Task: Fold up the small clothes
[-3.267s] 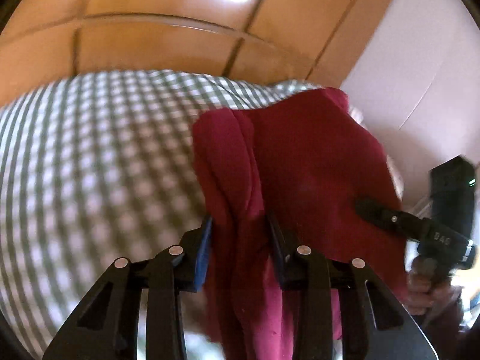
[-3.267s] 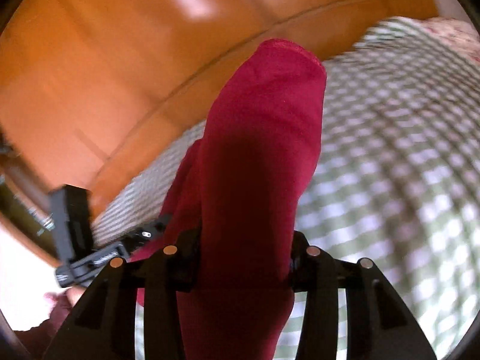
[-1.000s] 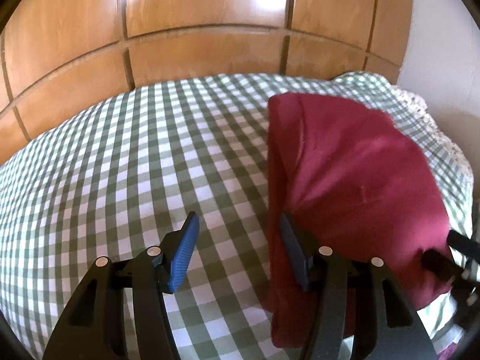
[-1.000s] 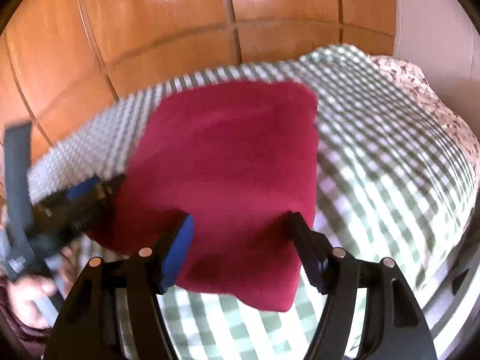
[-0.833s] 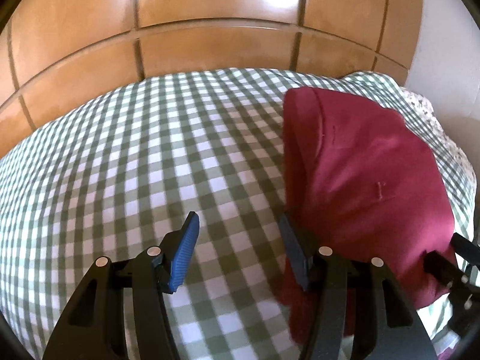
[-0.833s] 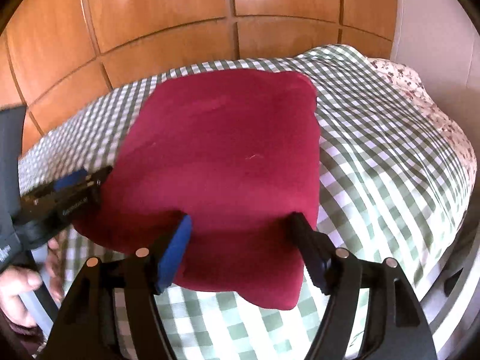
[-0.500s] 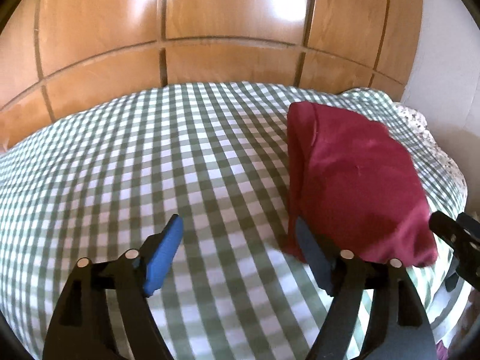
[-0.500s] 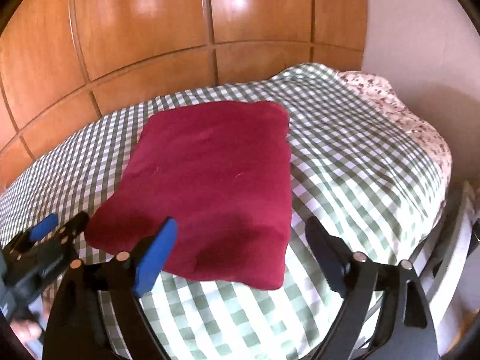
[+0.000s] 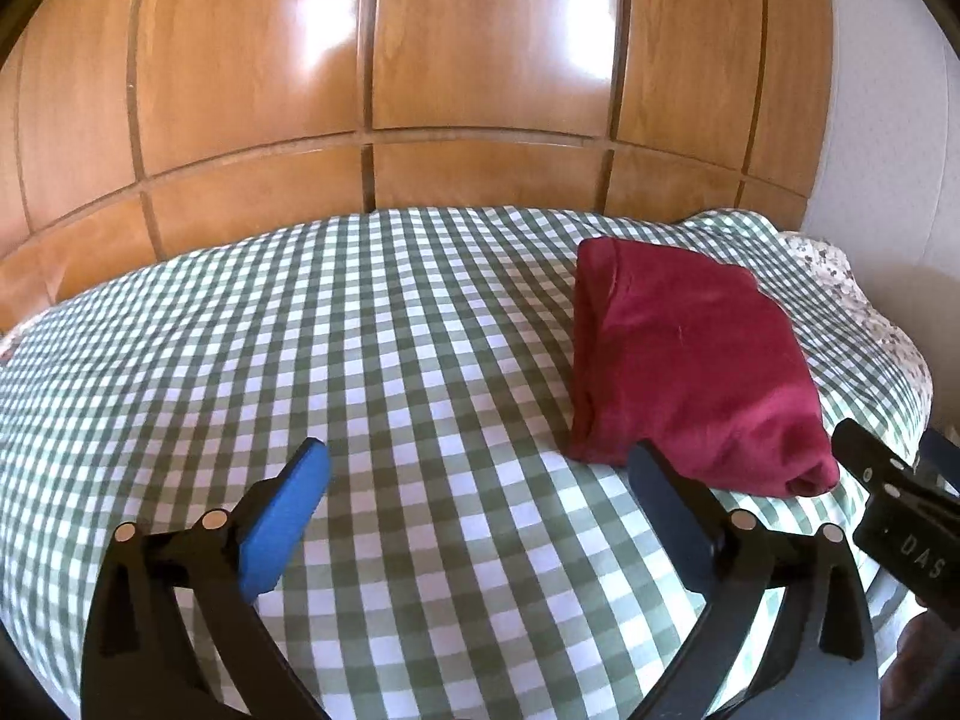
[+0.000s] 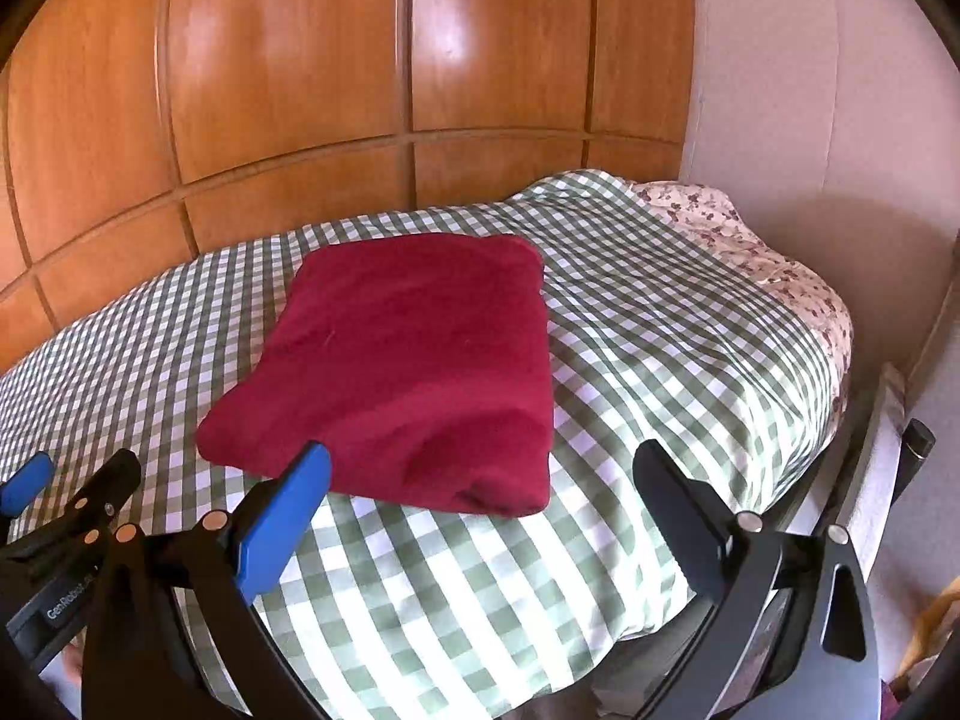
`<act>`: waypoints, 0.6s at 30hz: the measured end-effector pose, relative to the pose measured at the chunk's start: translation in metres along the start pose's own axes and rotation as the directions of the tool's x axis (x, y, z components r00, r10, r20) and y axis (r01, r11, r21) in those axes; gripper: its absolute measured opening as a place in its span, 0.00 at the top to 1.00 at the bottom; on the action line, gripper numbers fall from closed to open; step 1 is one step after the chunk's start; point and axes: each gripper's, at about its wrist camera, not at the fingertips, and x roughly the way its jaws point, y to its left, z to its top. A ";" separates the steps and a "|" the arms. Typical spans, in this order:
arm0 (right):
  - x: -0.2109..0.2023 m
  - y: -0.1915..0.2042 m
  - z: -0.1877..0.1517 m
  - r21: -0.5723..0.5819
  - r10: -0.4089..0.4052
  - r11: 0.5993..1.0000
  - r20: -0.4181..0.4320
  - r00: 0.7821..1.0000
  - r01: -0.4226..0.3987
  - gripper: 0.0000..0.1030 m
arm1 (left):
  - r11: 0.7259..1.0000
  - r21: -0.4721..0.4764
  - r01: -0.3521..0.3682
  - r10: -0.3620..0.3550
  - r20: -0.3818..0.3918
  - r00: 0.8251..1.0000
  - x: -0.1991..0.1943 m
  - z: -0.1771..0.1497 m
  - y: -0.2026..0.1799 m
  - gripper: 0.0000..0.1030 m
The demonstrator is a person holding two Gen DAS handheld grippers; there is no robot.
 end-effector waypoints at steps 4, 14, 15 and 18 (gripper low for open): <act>-0.005 0.001 -0.003 0.004 0.002 1.000 0.011 1.000 -0.002 0.02 | 1.000 0.000 -0.001 0.001 0.010 1.000 -0.008 0.000 0.000 0.04; -0.007 0.002 -0.005 0.010 0.002 1.000 0.008 1.000 -0.002 0.02 | 1.000 0.011 0.007 -0.007 0.026 1.000 -0.018 0.001 0.000 0.04; -0.007 0.002 -0.006 0.011 0.001 1.000 0.005 1.000 -0.001 0.02 | 1.000 0.013 0.007 -0.007 0.023 1.000 -0.018 0.001 0.000 0.04; -0.006 0.001 -0.007 0.011 -0.002 1.000 -0.001 1.000 0.002 0.02 | 1.000 0.013 0.009 -0.009 0.019 1.000 -0.019 0.000 0.000 0.04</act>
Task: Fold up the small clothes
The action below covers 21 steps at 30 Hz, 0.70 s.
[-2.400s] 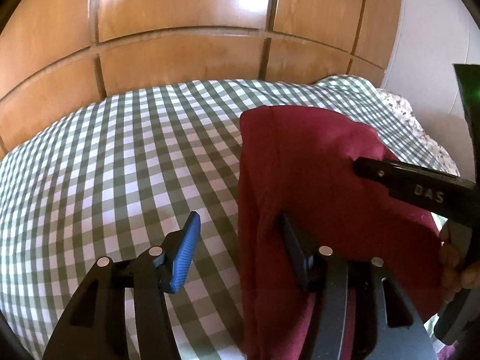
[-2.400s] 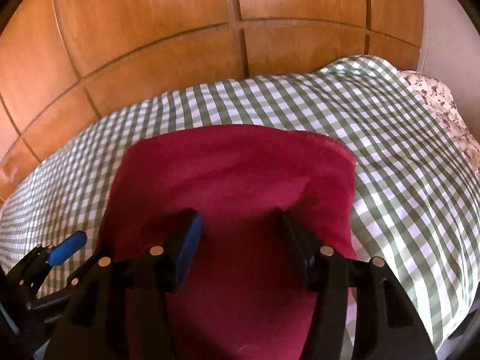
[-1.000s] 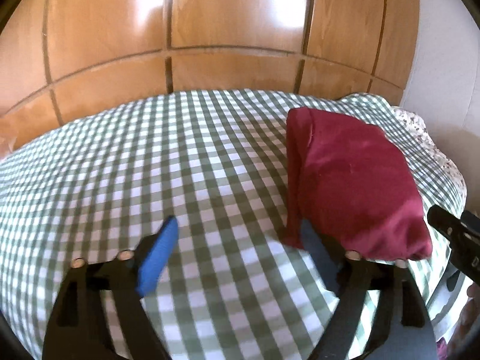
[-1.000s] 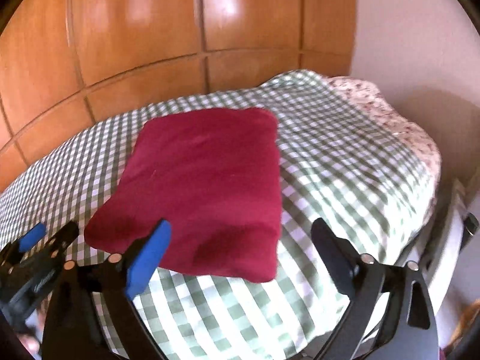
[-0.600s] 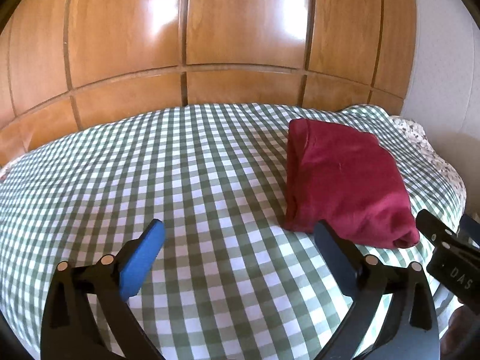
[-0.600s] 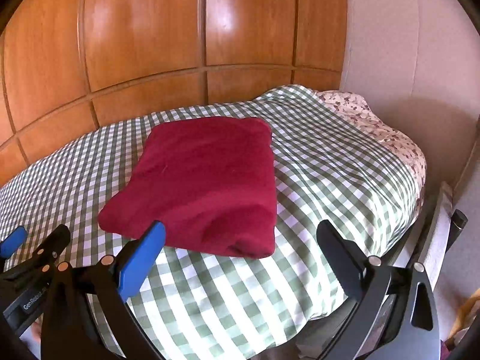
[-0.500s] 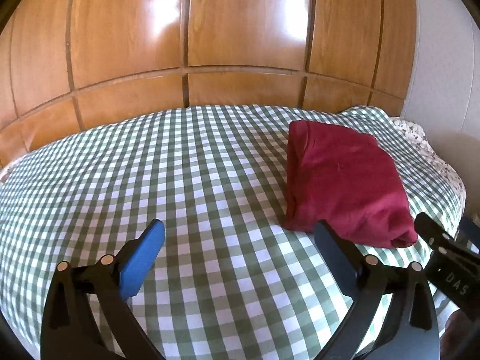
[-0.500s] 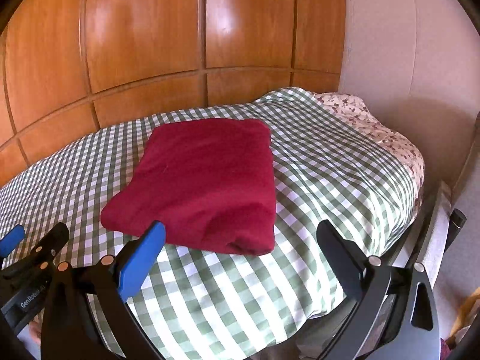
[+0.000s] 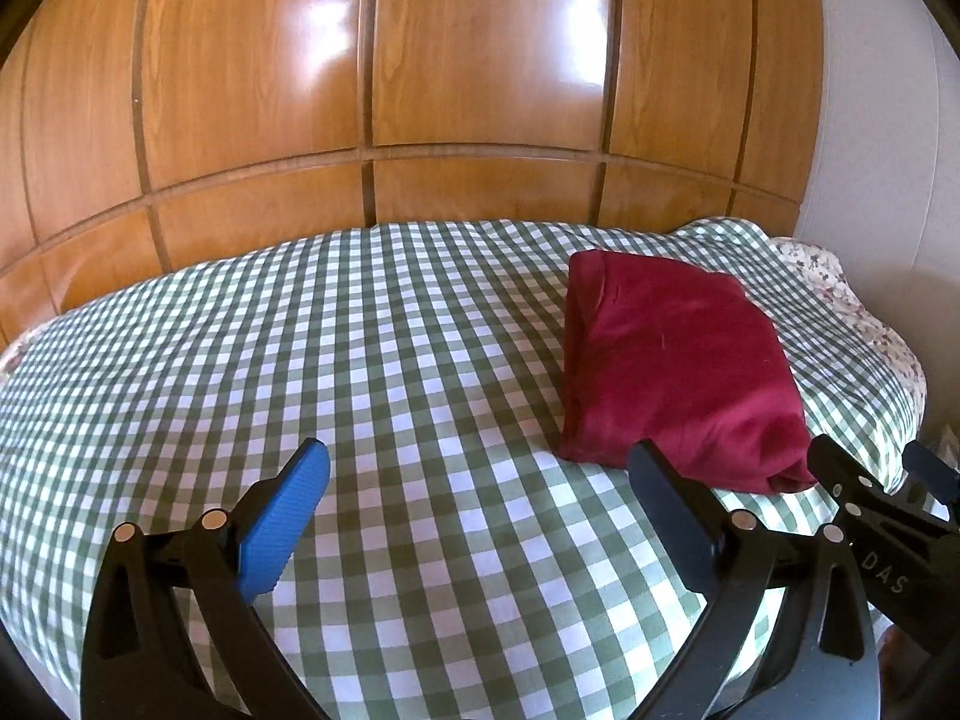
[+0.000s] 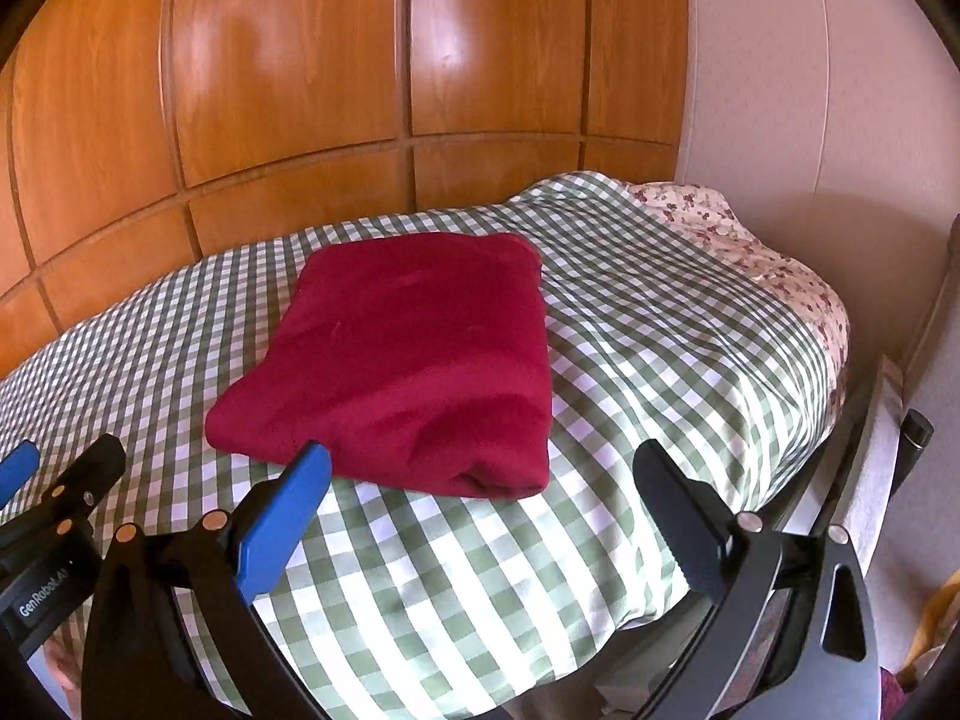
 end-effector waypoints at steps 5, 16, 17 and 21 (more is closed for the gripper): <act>0.000 0.001 -0.001 -0.001 -0.001 1.000 -0.001 1.000 0.001 0.02 | 1.000 0.006 -0.005 0.005 -0.009 1.000 0.001 0.000 0.000 0.04; 0.002 -0.002 -0.001 0.000 0.000 1.000 -0.004 1.000 0.000 0.02 | 1.000 0.006 -0.010 0.010 -0.008 1.000 0.004 0.001 0.000 0.04; 0.002 -0.002 -0.001 0.001 0.001 1.000 -0.003 1.000 -0.001 0.02 | 1.000 0.009 -0.014 0.014 -0.006 1.000 0.003 0.001 0.000 0.04; 0.002 -0.002 0.000 -0.005 0.007 1.000 0.003 1.000 -0.007 0.02 | 1.000 0.010 -0.017 0.017 -0.009 1.000 0.002 0.000 0.001 0.04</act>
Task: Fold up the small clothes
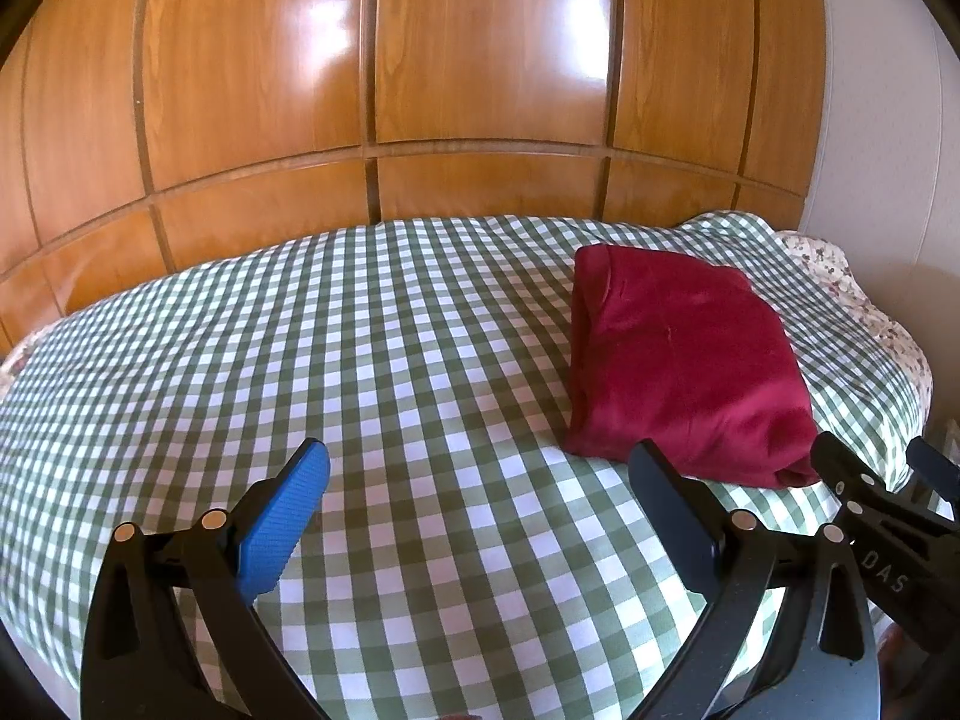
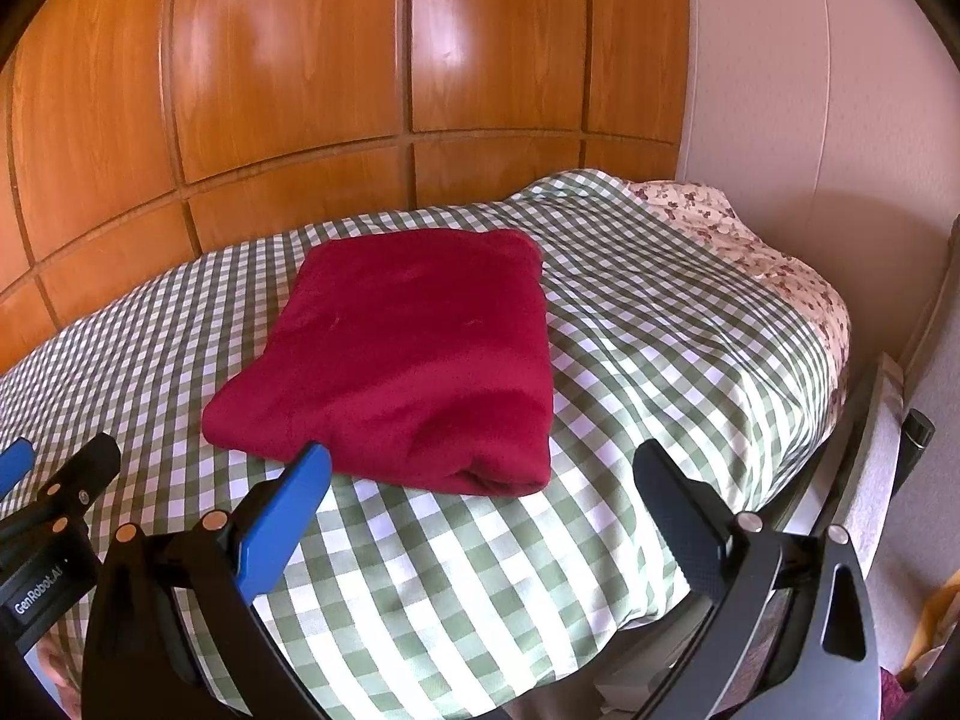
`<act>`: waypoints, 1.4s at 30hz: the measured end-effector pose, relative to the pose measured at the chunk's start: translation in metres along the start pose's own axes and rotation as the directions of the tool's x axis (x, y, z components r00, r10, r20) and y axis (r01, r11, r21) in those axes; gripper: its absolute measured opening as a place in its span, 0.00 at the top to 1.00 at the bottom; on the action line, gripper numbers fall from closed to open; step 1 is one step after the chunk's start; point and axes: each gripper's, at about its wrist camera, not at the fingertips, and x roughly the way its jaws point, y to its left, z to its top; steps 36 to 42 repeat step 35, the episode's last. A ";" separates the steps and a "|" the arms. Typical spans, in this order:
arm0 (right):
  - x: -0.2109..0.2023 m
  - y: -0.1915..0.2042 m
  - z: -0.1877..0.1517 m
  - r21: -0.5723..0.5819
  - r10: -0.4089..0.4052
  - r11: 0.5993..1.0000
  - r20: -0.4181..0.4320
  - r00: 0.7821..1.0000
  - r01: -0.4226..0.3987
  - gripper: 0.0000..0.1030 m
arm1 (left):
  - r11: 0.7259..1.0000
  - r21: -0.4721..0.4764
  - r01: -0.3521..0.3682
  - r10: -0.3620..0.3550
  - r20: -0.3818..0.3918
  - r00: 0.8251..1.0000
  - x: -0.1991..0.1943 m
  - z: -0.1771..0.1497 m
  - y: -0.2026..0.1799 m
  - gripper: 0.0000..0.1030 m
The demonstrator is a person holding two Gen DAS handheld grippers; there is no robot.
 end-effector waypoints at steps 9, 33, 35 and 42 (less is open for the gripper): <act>0.000 0.000 0.000 -0.002 0.001 1.000 0.002 1.000 -0.001 0.02 | 1.000 -0.004 0.001 -0.001 0.010 1.000 -0.004 0.000 0.001 0.04; 0.012 -0.010 0.000 0.006 0.010 1.000 -0.021 1.000 -0.010 0.02 | 0.999 -0.037 0.001 -0.003 -0.049 0.999 0.014 -0.005 0.009 0.04; 0.015 -0.016 0.005 0.012 0.008 1.000 -0.019 1.000 -0.008 0.02 | 0.999 -0.052 0.001 -0.005 -0.066 0.998 0.019 -0.006 0.013 0.04; 0.015 -0.016 0.005 0.012 0.008 1.000 -0.019 1.000 -0.008 0.02 | 0.999 -0.052 0.001 -0.005 -0.066 0.998 0.019 -0.006 0.013 0.04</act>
